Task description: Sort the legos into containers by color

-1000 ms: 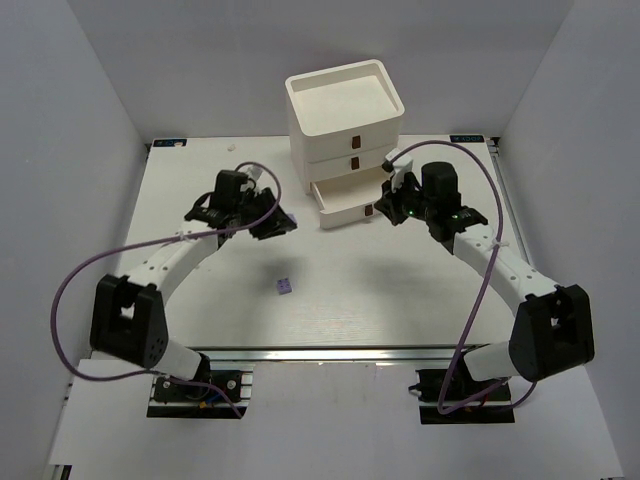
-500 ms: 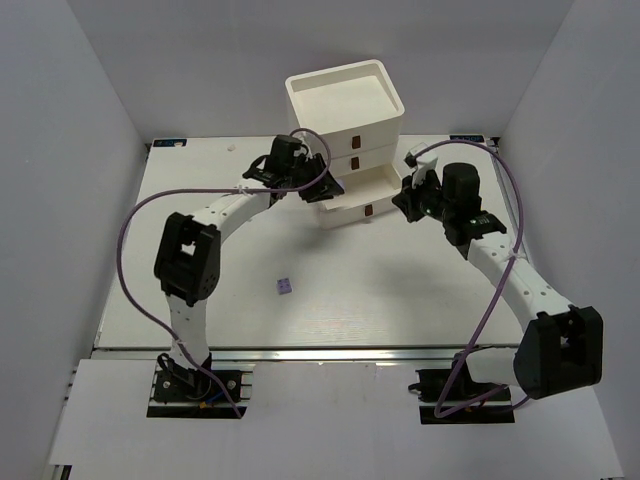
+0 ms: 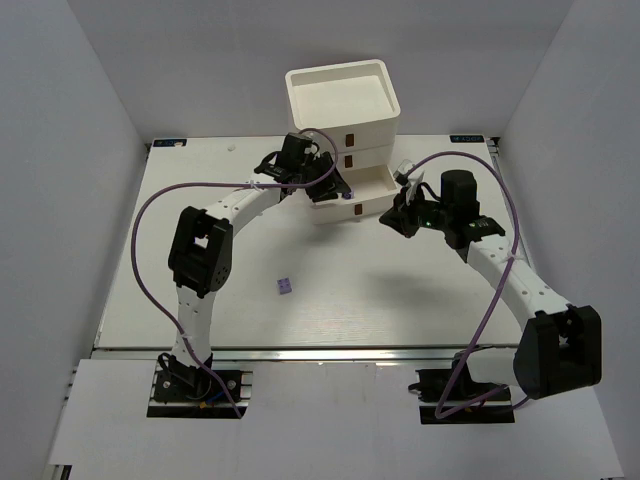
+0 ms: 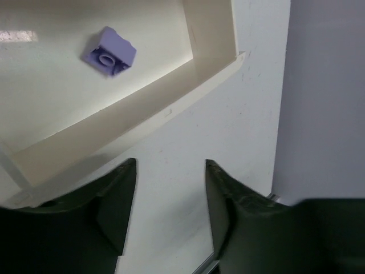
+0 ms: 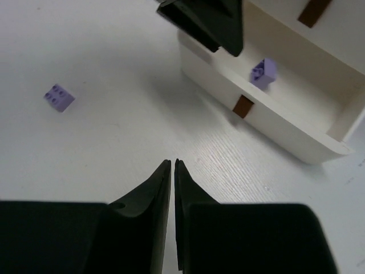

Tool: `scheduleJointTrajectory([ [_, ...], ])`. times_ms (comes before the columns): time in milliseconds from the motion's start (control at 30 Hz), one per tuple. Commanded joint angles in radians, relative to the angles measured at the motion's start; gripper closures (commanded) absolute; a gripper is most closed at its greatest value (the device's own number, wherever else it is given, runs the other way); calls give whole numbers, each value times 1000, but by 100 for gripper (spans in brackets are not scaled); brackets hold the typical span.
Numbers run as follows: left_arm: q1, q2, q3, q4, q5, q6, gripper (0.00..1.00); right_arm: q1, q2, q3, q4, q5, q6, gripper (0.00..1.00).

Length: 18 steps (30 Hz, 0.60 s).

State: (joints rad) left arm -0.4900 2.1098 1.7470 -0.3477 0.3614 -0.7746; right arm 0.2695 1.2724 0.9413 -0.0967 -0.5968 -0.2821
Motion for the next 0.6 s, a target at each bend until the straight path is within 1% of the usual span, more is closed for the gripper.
scheduleJointTrajectory([
  [0, 4, -112, -23, 56, -7, -18, 45, -1, 39, 50, -46, -162, -81, 90],
  [33, 4, -135, -56, 79, -10, -25, 60, -1, 47, 56, -46, -175, -92, 92],
  [67, 4, -195, -122, 102, -12, -44, 66, 3, 60, 57, -43, -184, -103, 93],
  [100, 4, -224, -154, 136, -21, -52, 73, 0, 65, 57, -28, -208, -107, 97],
  [133, 4, -256, -185, 145, -32, -54, 85, 5, 71, 56, -14, -225, -111, 98],
  [167, 4, -324, -214, 150, -42, -54, 91, 16, 88, 59, -6, -242, -123, 98],
  [200, 4, -361, -274, 147, -74, -51, 97, 20, 100, 62, -6, -292, -170, 96],
  [233, 4, -400, -308, 144, -91, -48, 100, 31, 135, 70, -21, -322, -208, 90],
  [267, 4, -481, -341, 138, -108, -31, 100, 71, 157, 105, -59, -355, -262, 79],
  [300, 4, -526, -415, 122, -139, -19, 100, 92, 182, 131, -160, -363, -390, 72],
  [333, 13, -572, -452, 107, -157, -8, 100, 112, 232, 155, -208, -366, -452, 65],
  [367, 13, -620, -487, 89, -168, 7, 97, 173, 258, 193, -243, -362, -507, 51],
  [400, 25, -713, -563, 54, -179, 14, 89, 197, 280, 211, -302, -339, -602, 46],
  [433, 25, -762, -601, 30, -238, 26, 77, 238, 324, 226, -319, -325, -647, 41],
  [467, 25, -862, -628, -31, -274, 32, 49, 278, 344, 250, -336, -298, -688, 29],
  [500, 25, -907, -658, -52, -303, 38, 38, 298, 366, 261, -342, -284, -721, 27],
  [533, 25, -951, -708, -82, -346, 38, 29, 333, 407, 272, -334, -262, -756, 24],
  [567, 25, -993, -728, -143, -396, 38, 20, 370, 429, 304, -333, -232, -766, 17],
])
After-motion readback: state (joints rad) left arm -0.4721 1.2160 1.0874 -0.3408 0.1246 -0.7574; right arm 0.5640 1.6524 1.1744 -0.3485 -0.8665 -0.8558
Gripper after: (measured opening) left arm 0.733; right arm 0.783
